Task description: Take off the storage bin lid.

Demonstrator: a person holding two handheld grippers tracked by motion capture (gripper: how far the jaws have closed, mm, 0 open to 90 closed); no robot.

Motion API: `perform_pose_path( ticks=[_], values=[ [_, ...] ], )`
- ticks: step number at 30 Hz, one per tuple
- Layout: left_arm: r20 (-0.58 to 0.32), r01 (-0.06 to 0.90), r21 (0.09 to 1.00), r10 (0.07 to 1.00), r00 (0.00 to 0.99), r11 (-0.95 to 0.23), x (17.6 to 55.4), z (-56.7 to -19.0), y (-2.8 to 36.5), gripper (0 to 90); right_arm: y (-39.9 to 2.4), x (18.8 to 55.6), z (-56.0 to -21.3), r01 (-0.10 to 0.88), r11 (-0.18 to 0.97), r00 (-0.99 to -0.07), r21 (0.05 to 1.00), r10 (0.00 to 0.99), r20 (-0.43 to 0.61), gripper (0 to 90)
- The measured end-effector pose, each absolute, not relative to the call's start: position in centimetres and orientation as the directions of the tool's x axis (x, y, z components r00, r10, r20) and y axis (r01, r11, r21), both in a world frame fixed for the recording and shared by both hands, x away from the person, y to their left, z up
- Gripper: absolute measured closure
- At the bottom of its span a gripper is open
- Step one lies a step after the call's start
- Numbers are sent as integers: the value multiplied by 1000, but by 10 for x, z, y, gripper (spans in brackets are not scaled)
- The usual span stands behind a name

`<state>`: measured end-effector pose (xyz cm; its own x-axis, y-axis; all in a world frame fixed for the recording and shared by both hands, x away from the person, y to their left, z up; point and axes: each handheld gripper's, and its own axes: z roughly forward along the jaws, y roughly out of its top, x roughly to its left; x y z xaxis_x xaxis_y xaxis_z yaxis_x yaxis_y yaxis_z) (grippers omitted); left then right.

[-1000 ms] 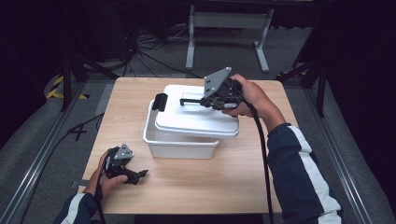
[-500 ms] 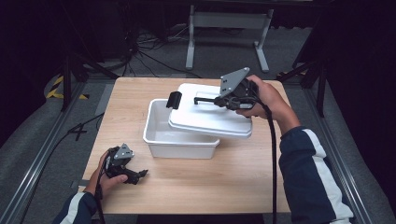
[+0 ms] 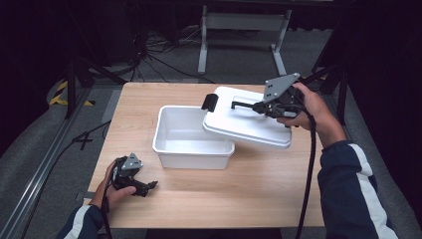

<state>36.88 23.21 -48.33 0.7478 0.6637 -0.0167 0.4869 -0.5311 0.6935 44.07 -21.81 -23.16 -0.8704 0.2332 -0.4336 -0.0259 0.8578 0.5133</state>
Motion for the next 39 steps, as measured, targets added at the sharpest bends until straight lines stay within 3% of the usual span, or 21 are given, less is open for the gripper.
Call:
perform_pose_path(
  ticks=[16,39],
  values=[
    [-21,489,690,661,750,-533,369,-483,232,1,-285,430,-240,73,852,-837,519,335,-432,844],
    [-21,489,690,661,750,-533,369,-483,232,1,-322,450,-306,212,842,-834,497,421,-357,844]
  ],
)
